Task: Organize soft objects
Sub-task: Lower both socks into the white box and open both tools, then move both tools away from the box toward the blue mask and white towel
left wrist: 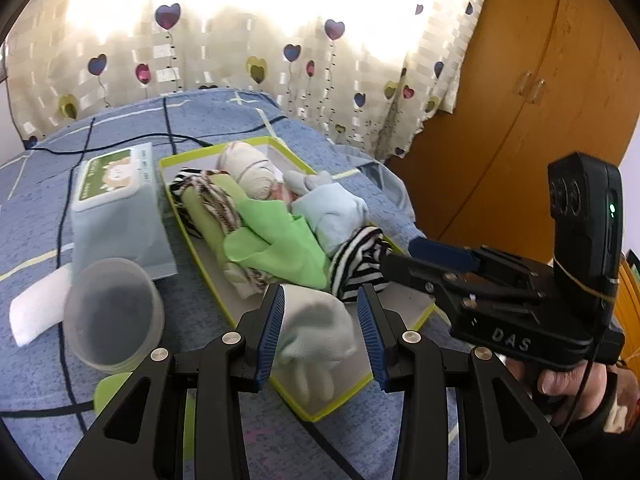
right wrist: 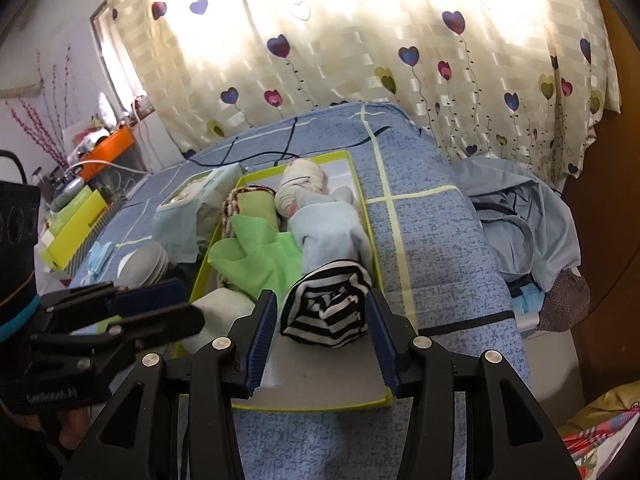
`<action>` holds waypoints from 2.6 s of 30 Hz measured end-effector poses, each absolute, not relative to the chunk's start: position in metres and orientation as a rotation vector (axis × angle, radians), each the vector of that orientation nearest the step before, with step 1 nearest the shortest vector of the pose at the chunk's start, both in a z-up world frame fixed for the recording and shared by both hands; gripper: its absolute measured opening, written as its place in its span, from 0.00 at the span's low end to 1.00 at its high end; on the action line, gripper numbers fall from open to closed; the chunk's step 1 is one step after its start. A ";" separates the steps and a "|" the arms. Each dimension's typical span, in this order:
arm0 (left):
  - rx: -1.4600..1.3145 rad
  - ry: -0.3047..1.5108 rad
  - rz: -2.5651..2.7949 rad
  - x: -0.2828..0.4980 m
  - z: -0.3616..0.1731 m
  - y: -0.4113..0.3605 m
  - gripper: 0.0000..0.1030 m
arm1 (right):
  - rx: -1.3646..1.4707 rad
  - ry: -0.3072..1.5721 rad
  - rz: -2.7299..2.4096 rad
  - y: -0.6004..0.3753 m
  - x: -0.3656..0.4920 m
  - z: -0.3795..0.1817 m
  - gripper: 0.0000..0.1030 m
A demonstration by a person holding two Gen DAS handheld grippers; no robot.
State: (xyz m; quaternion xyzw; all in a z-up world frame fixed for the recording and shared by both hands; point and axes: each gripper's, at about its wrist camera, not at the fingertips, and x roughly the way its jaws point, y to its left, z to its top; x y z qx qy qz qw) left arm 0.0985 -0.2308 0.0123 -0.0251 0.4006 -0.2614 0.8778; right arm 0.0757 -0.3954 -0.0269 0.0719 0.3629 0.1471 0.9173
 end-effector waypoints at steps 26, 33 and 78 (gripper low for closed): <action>-0.151 0.703 -0.370 0.084 0.044 -0.154 0.38 | -0.042 0.819 0.412 -0.319 0.110 -0.044 0.21; -0.179 0.691 -0.333 0.083 0.045 -0.131 0.38 | -0.010 0.784 0.414 -0.319 0.112 -0.031 0.22; -0.362 0.716 0.036 0.045 0.004 0.068 0.38 | -0.193 0.720 0.628 -0.155 0.080 0.018 0.57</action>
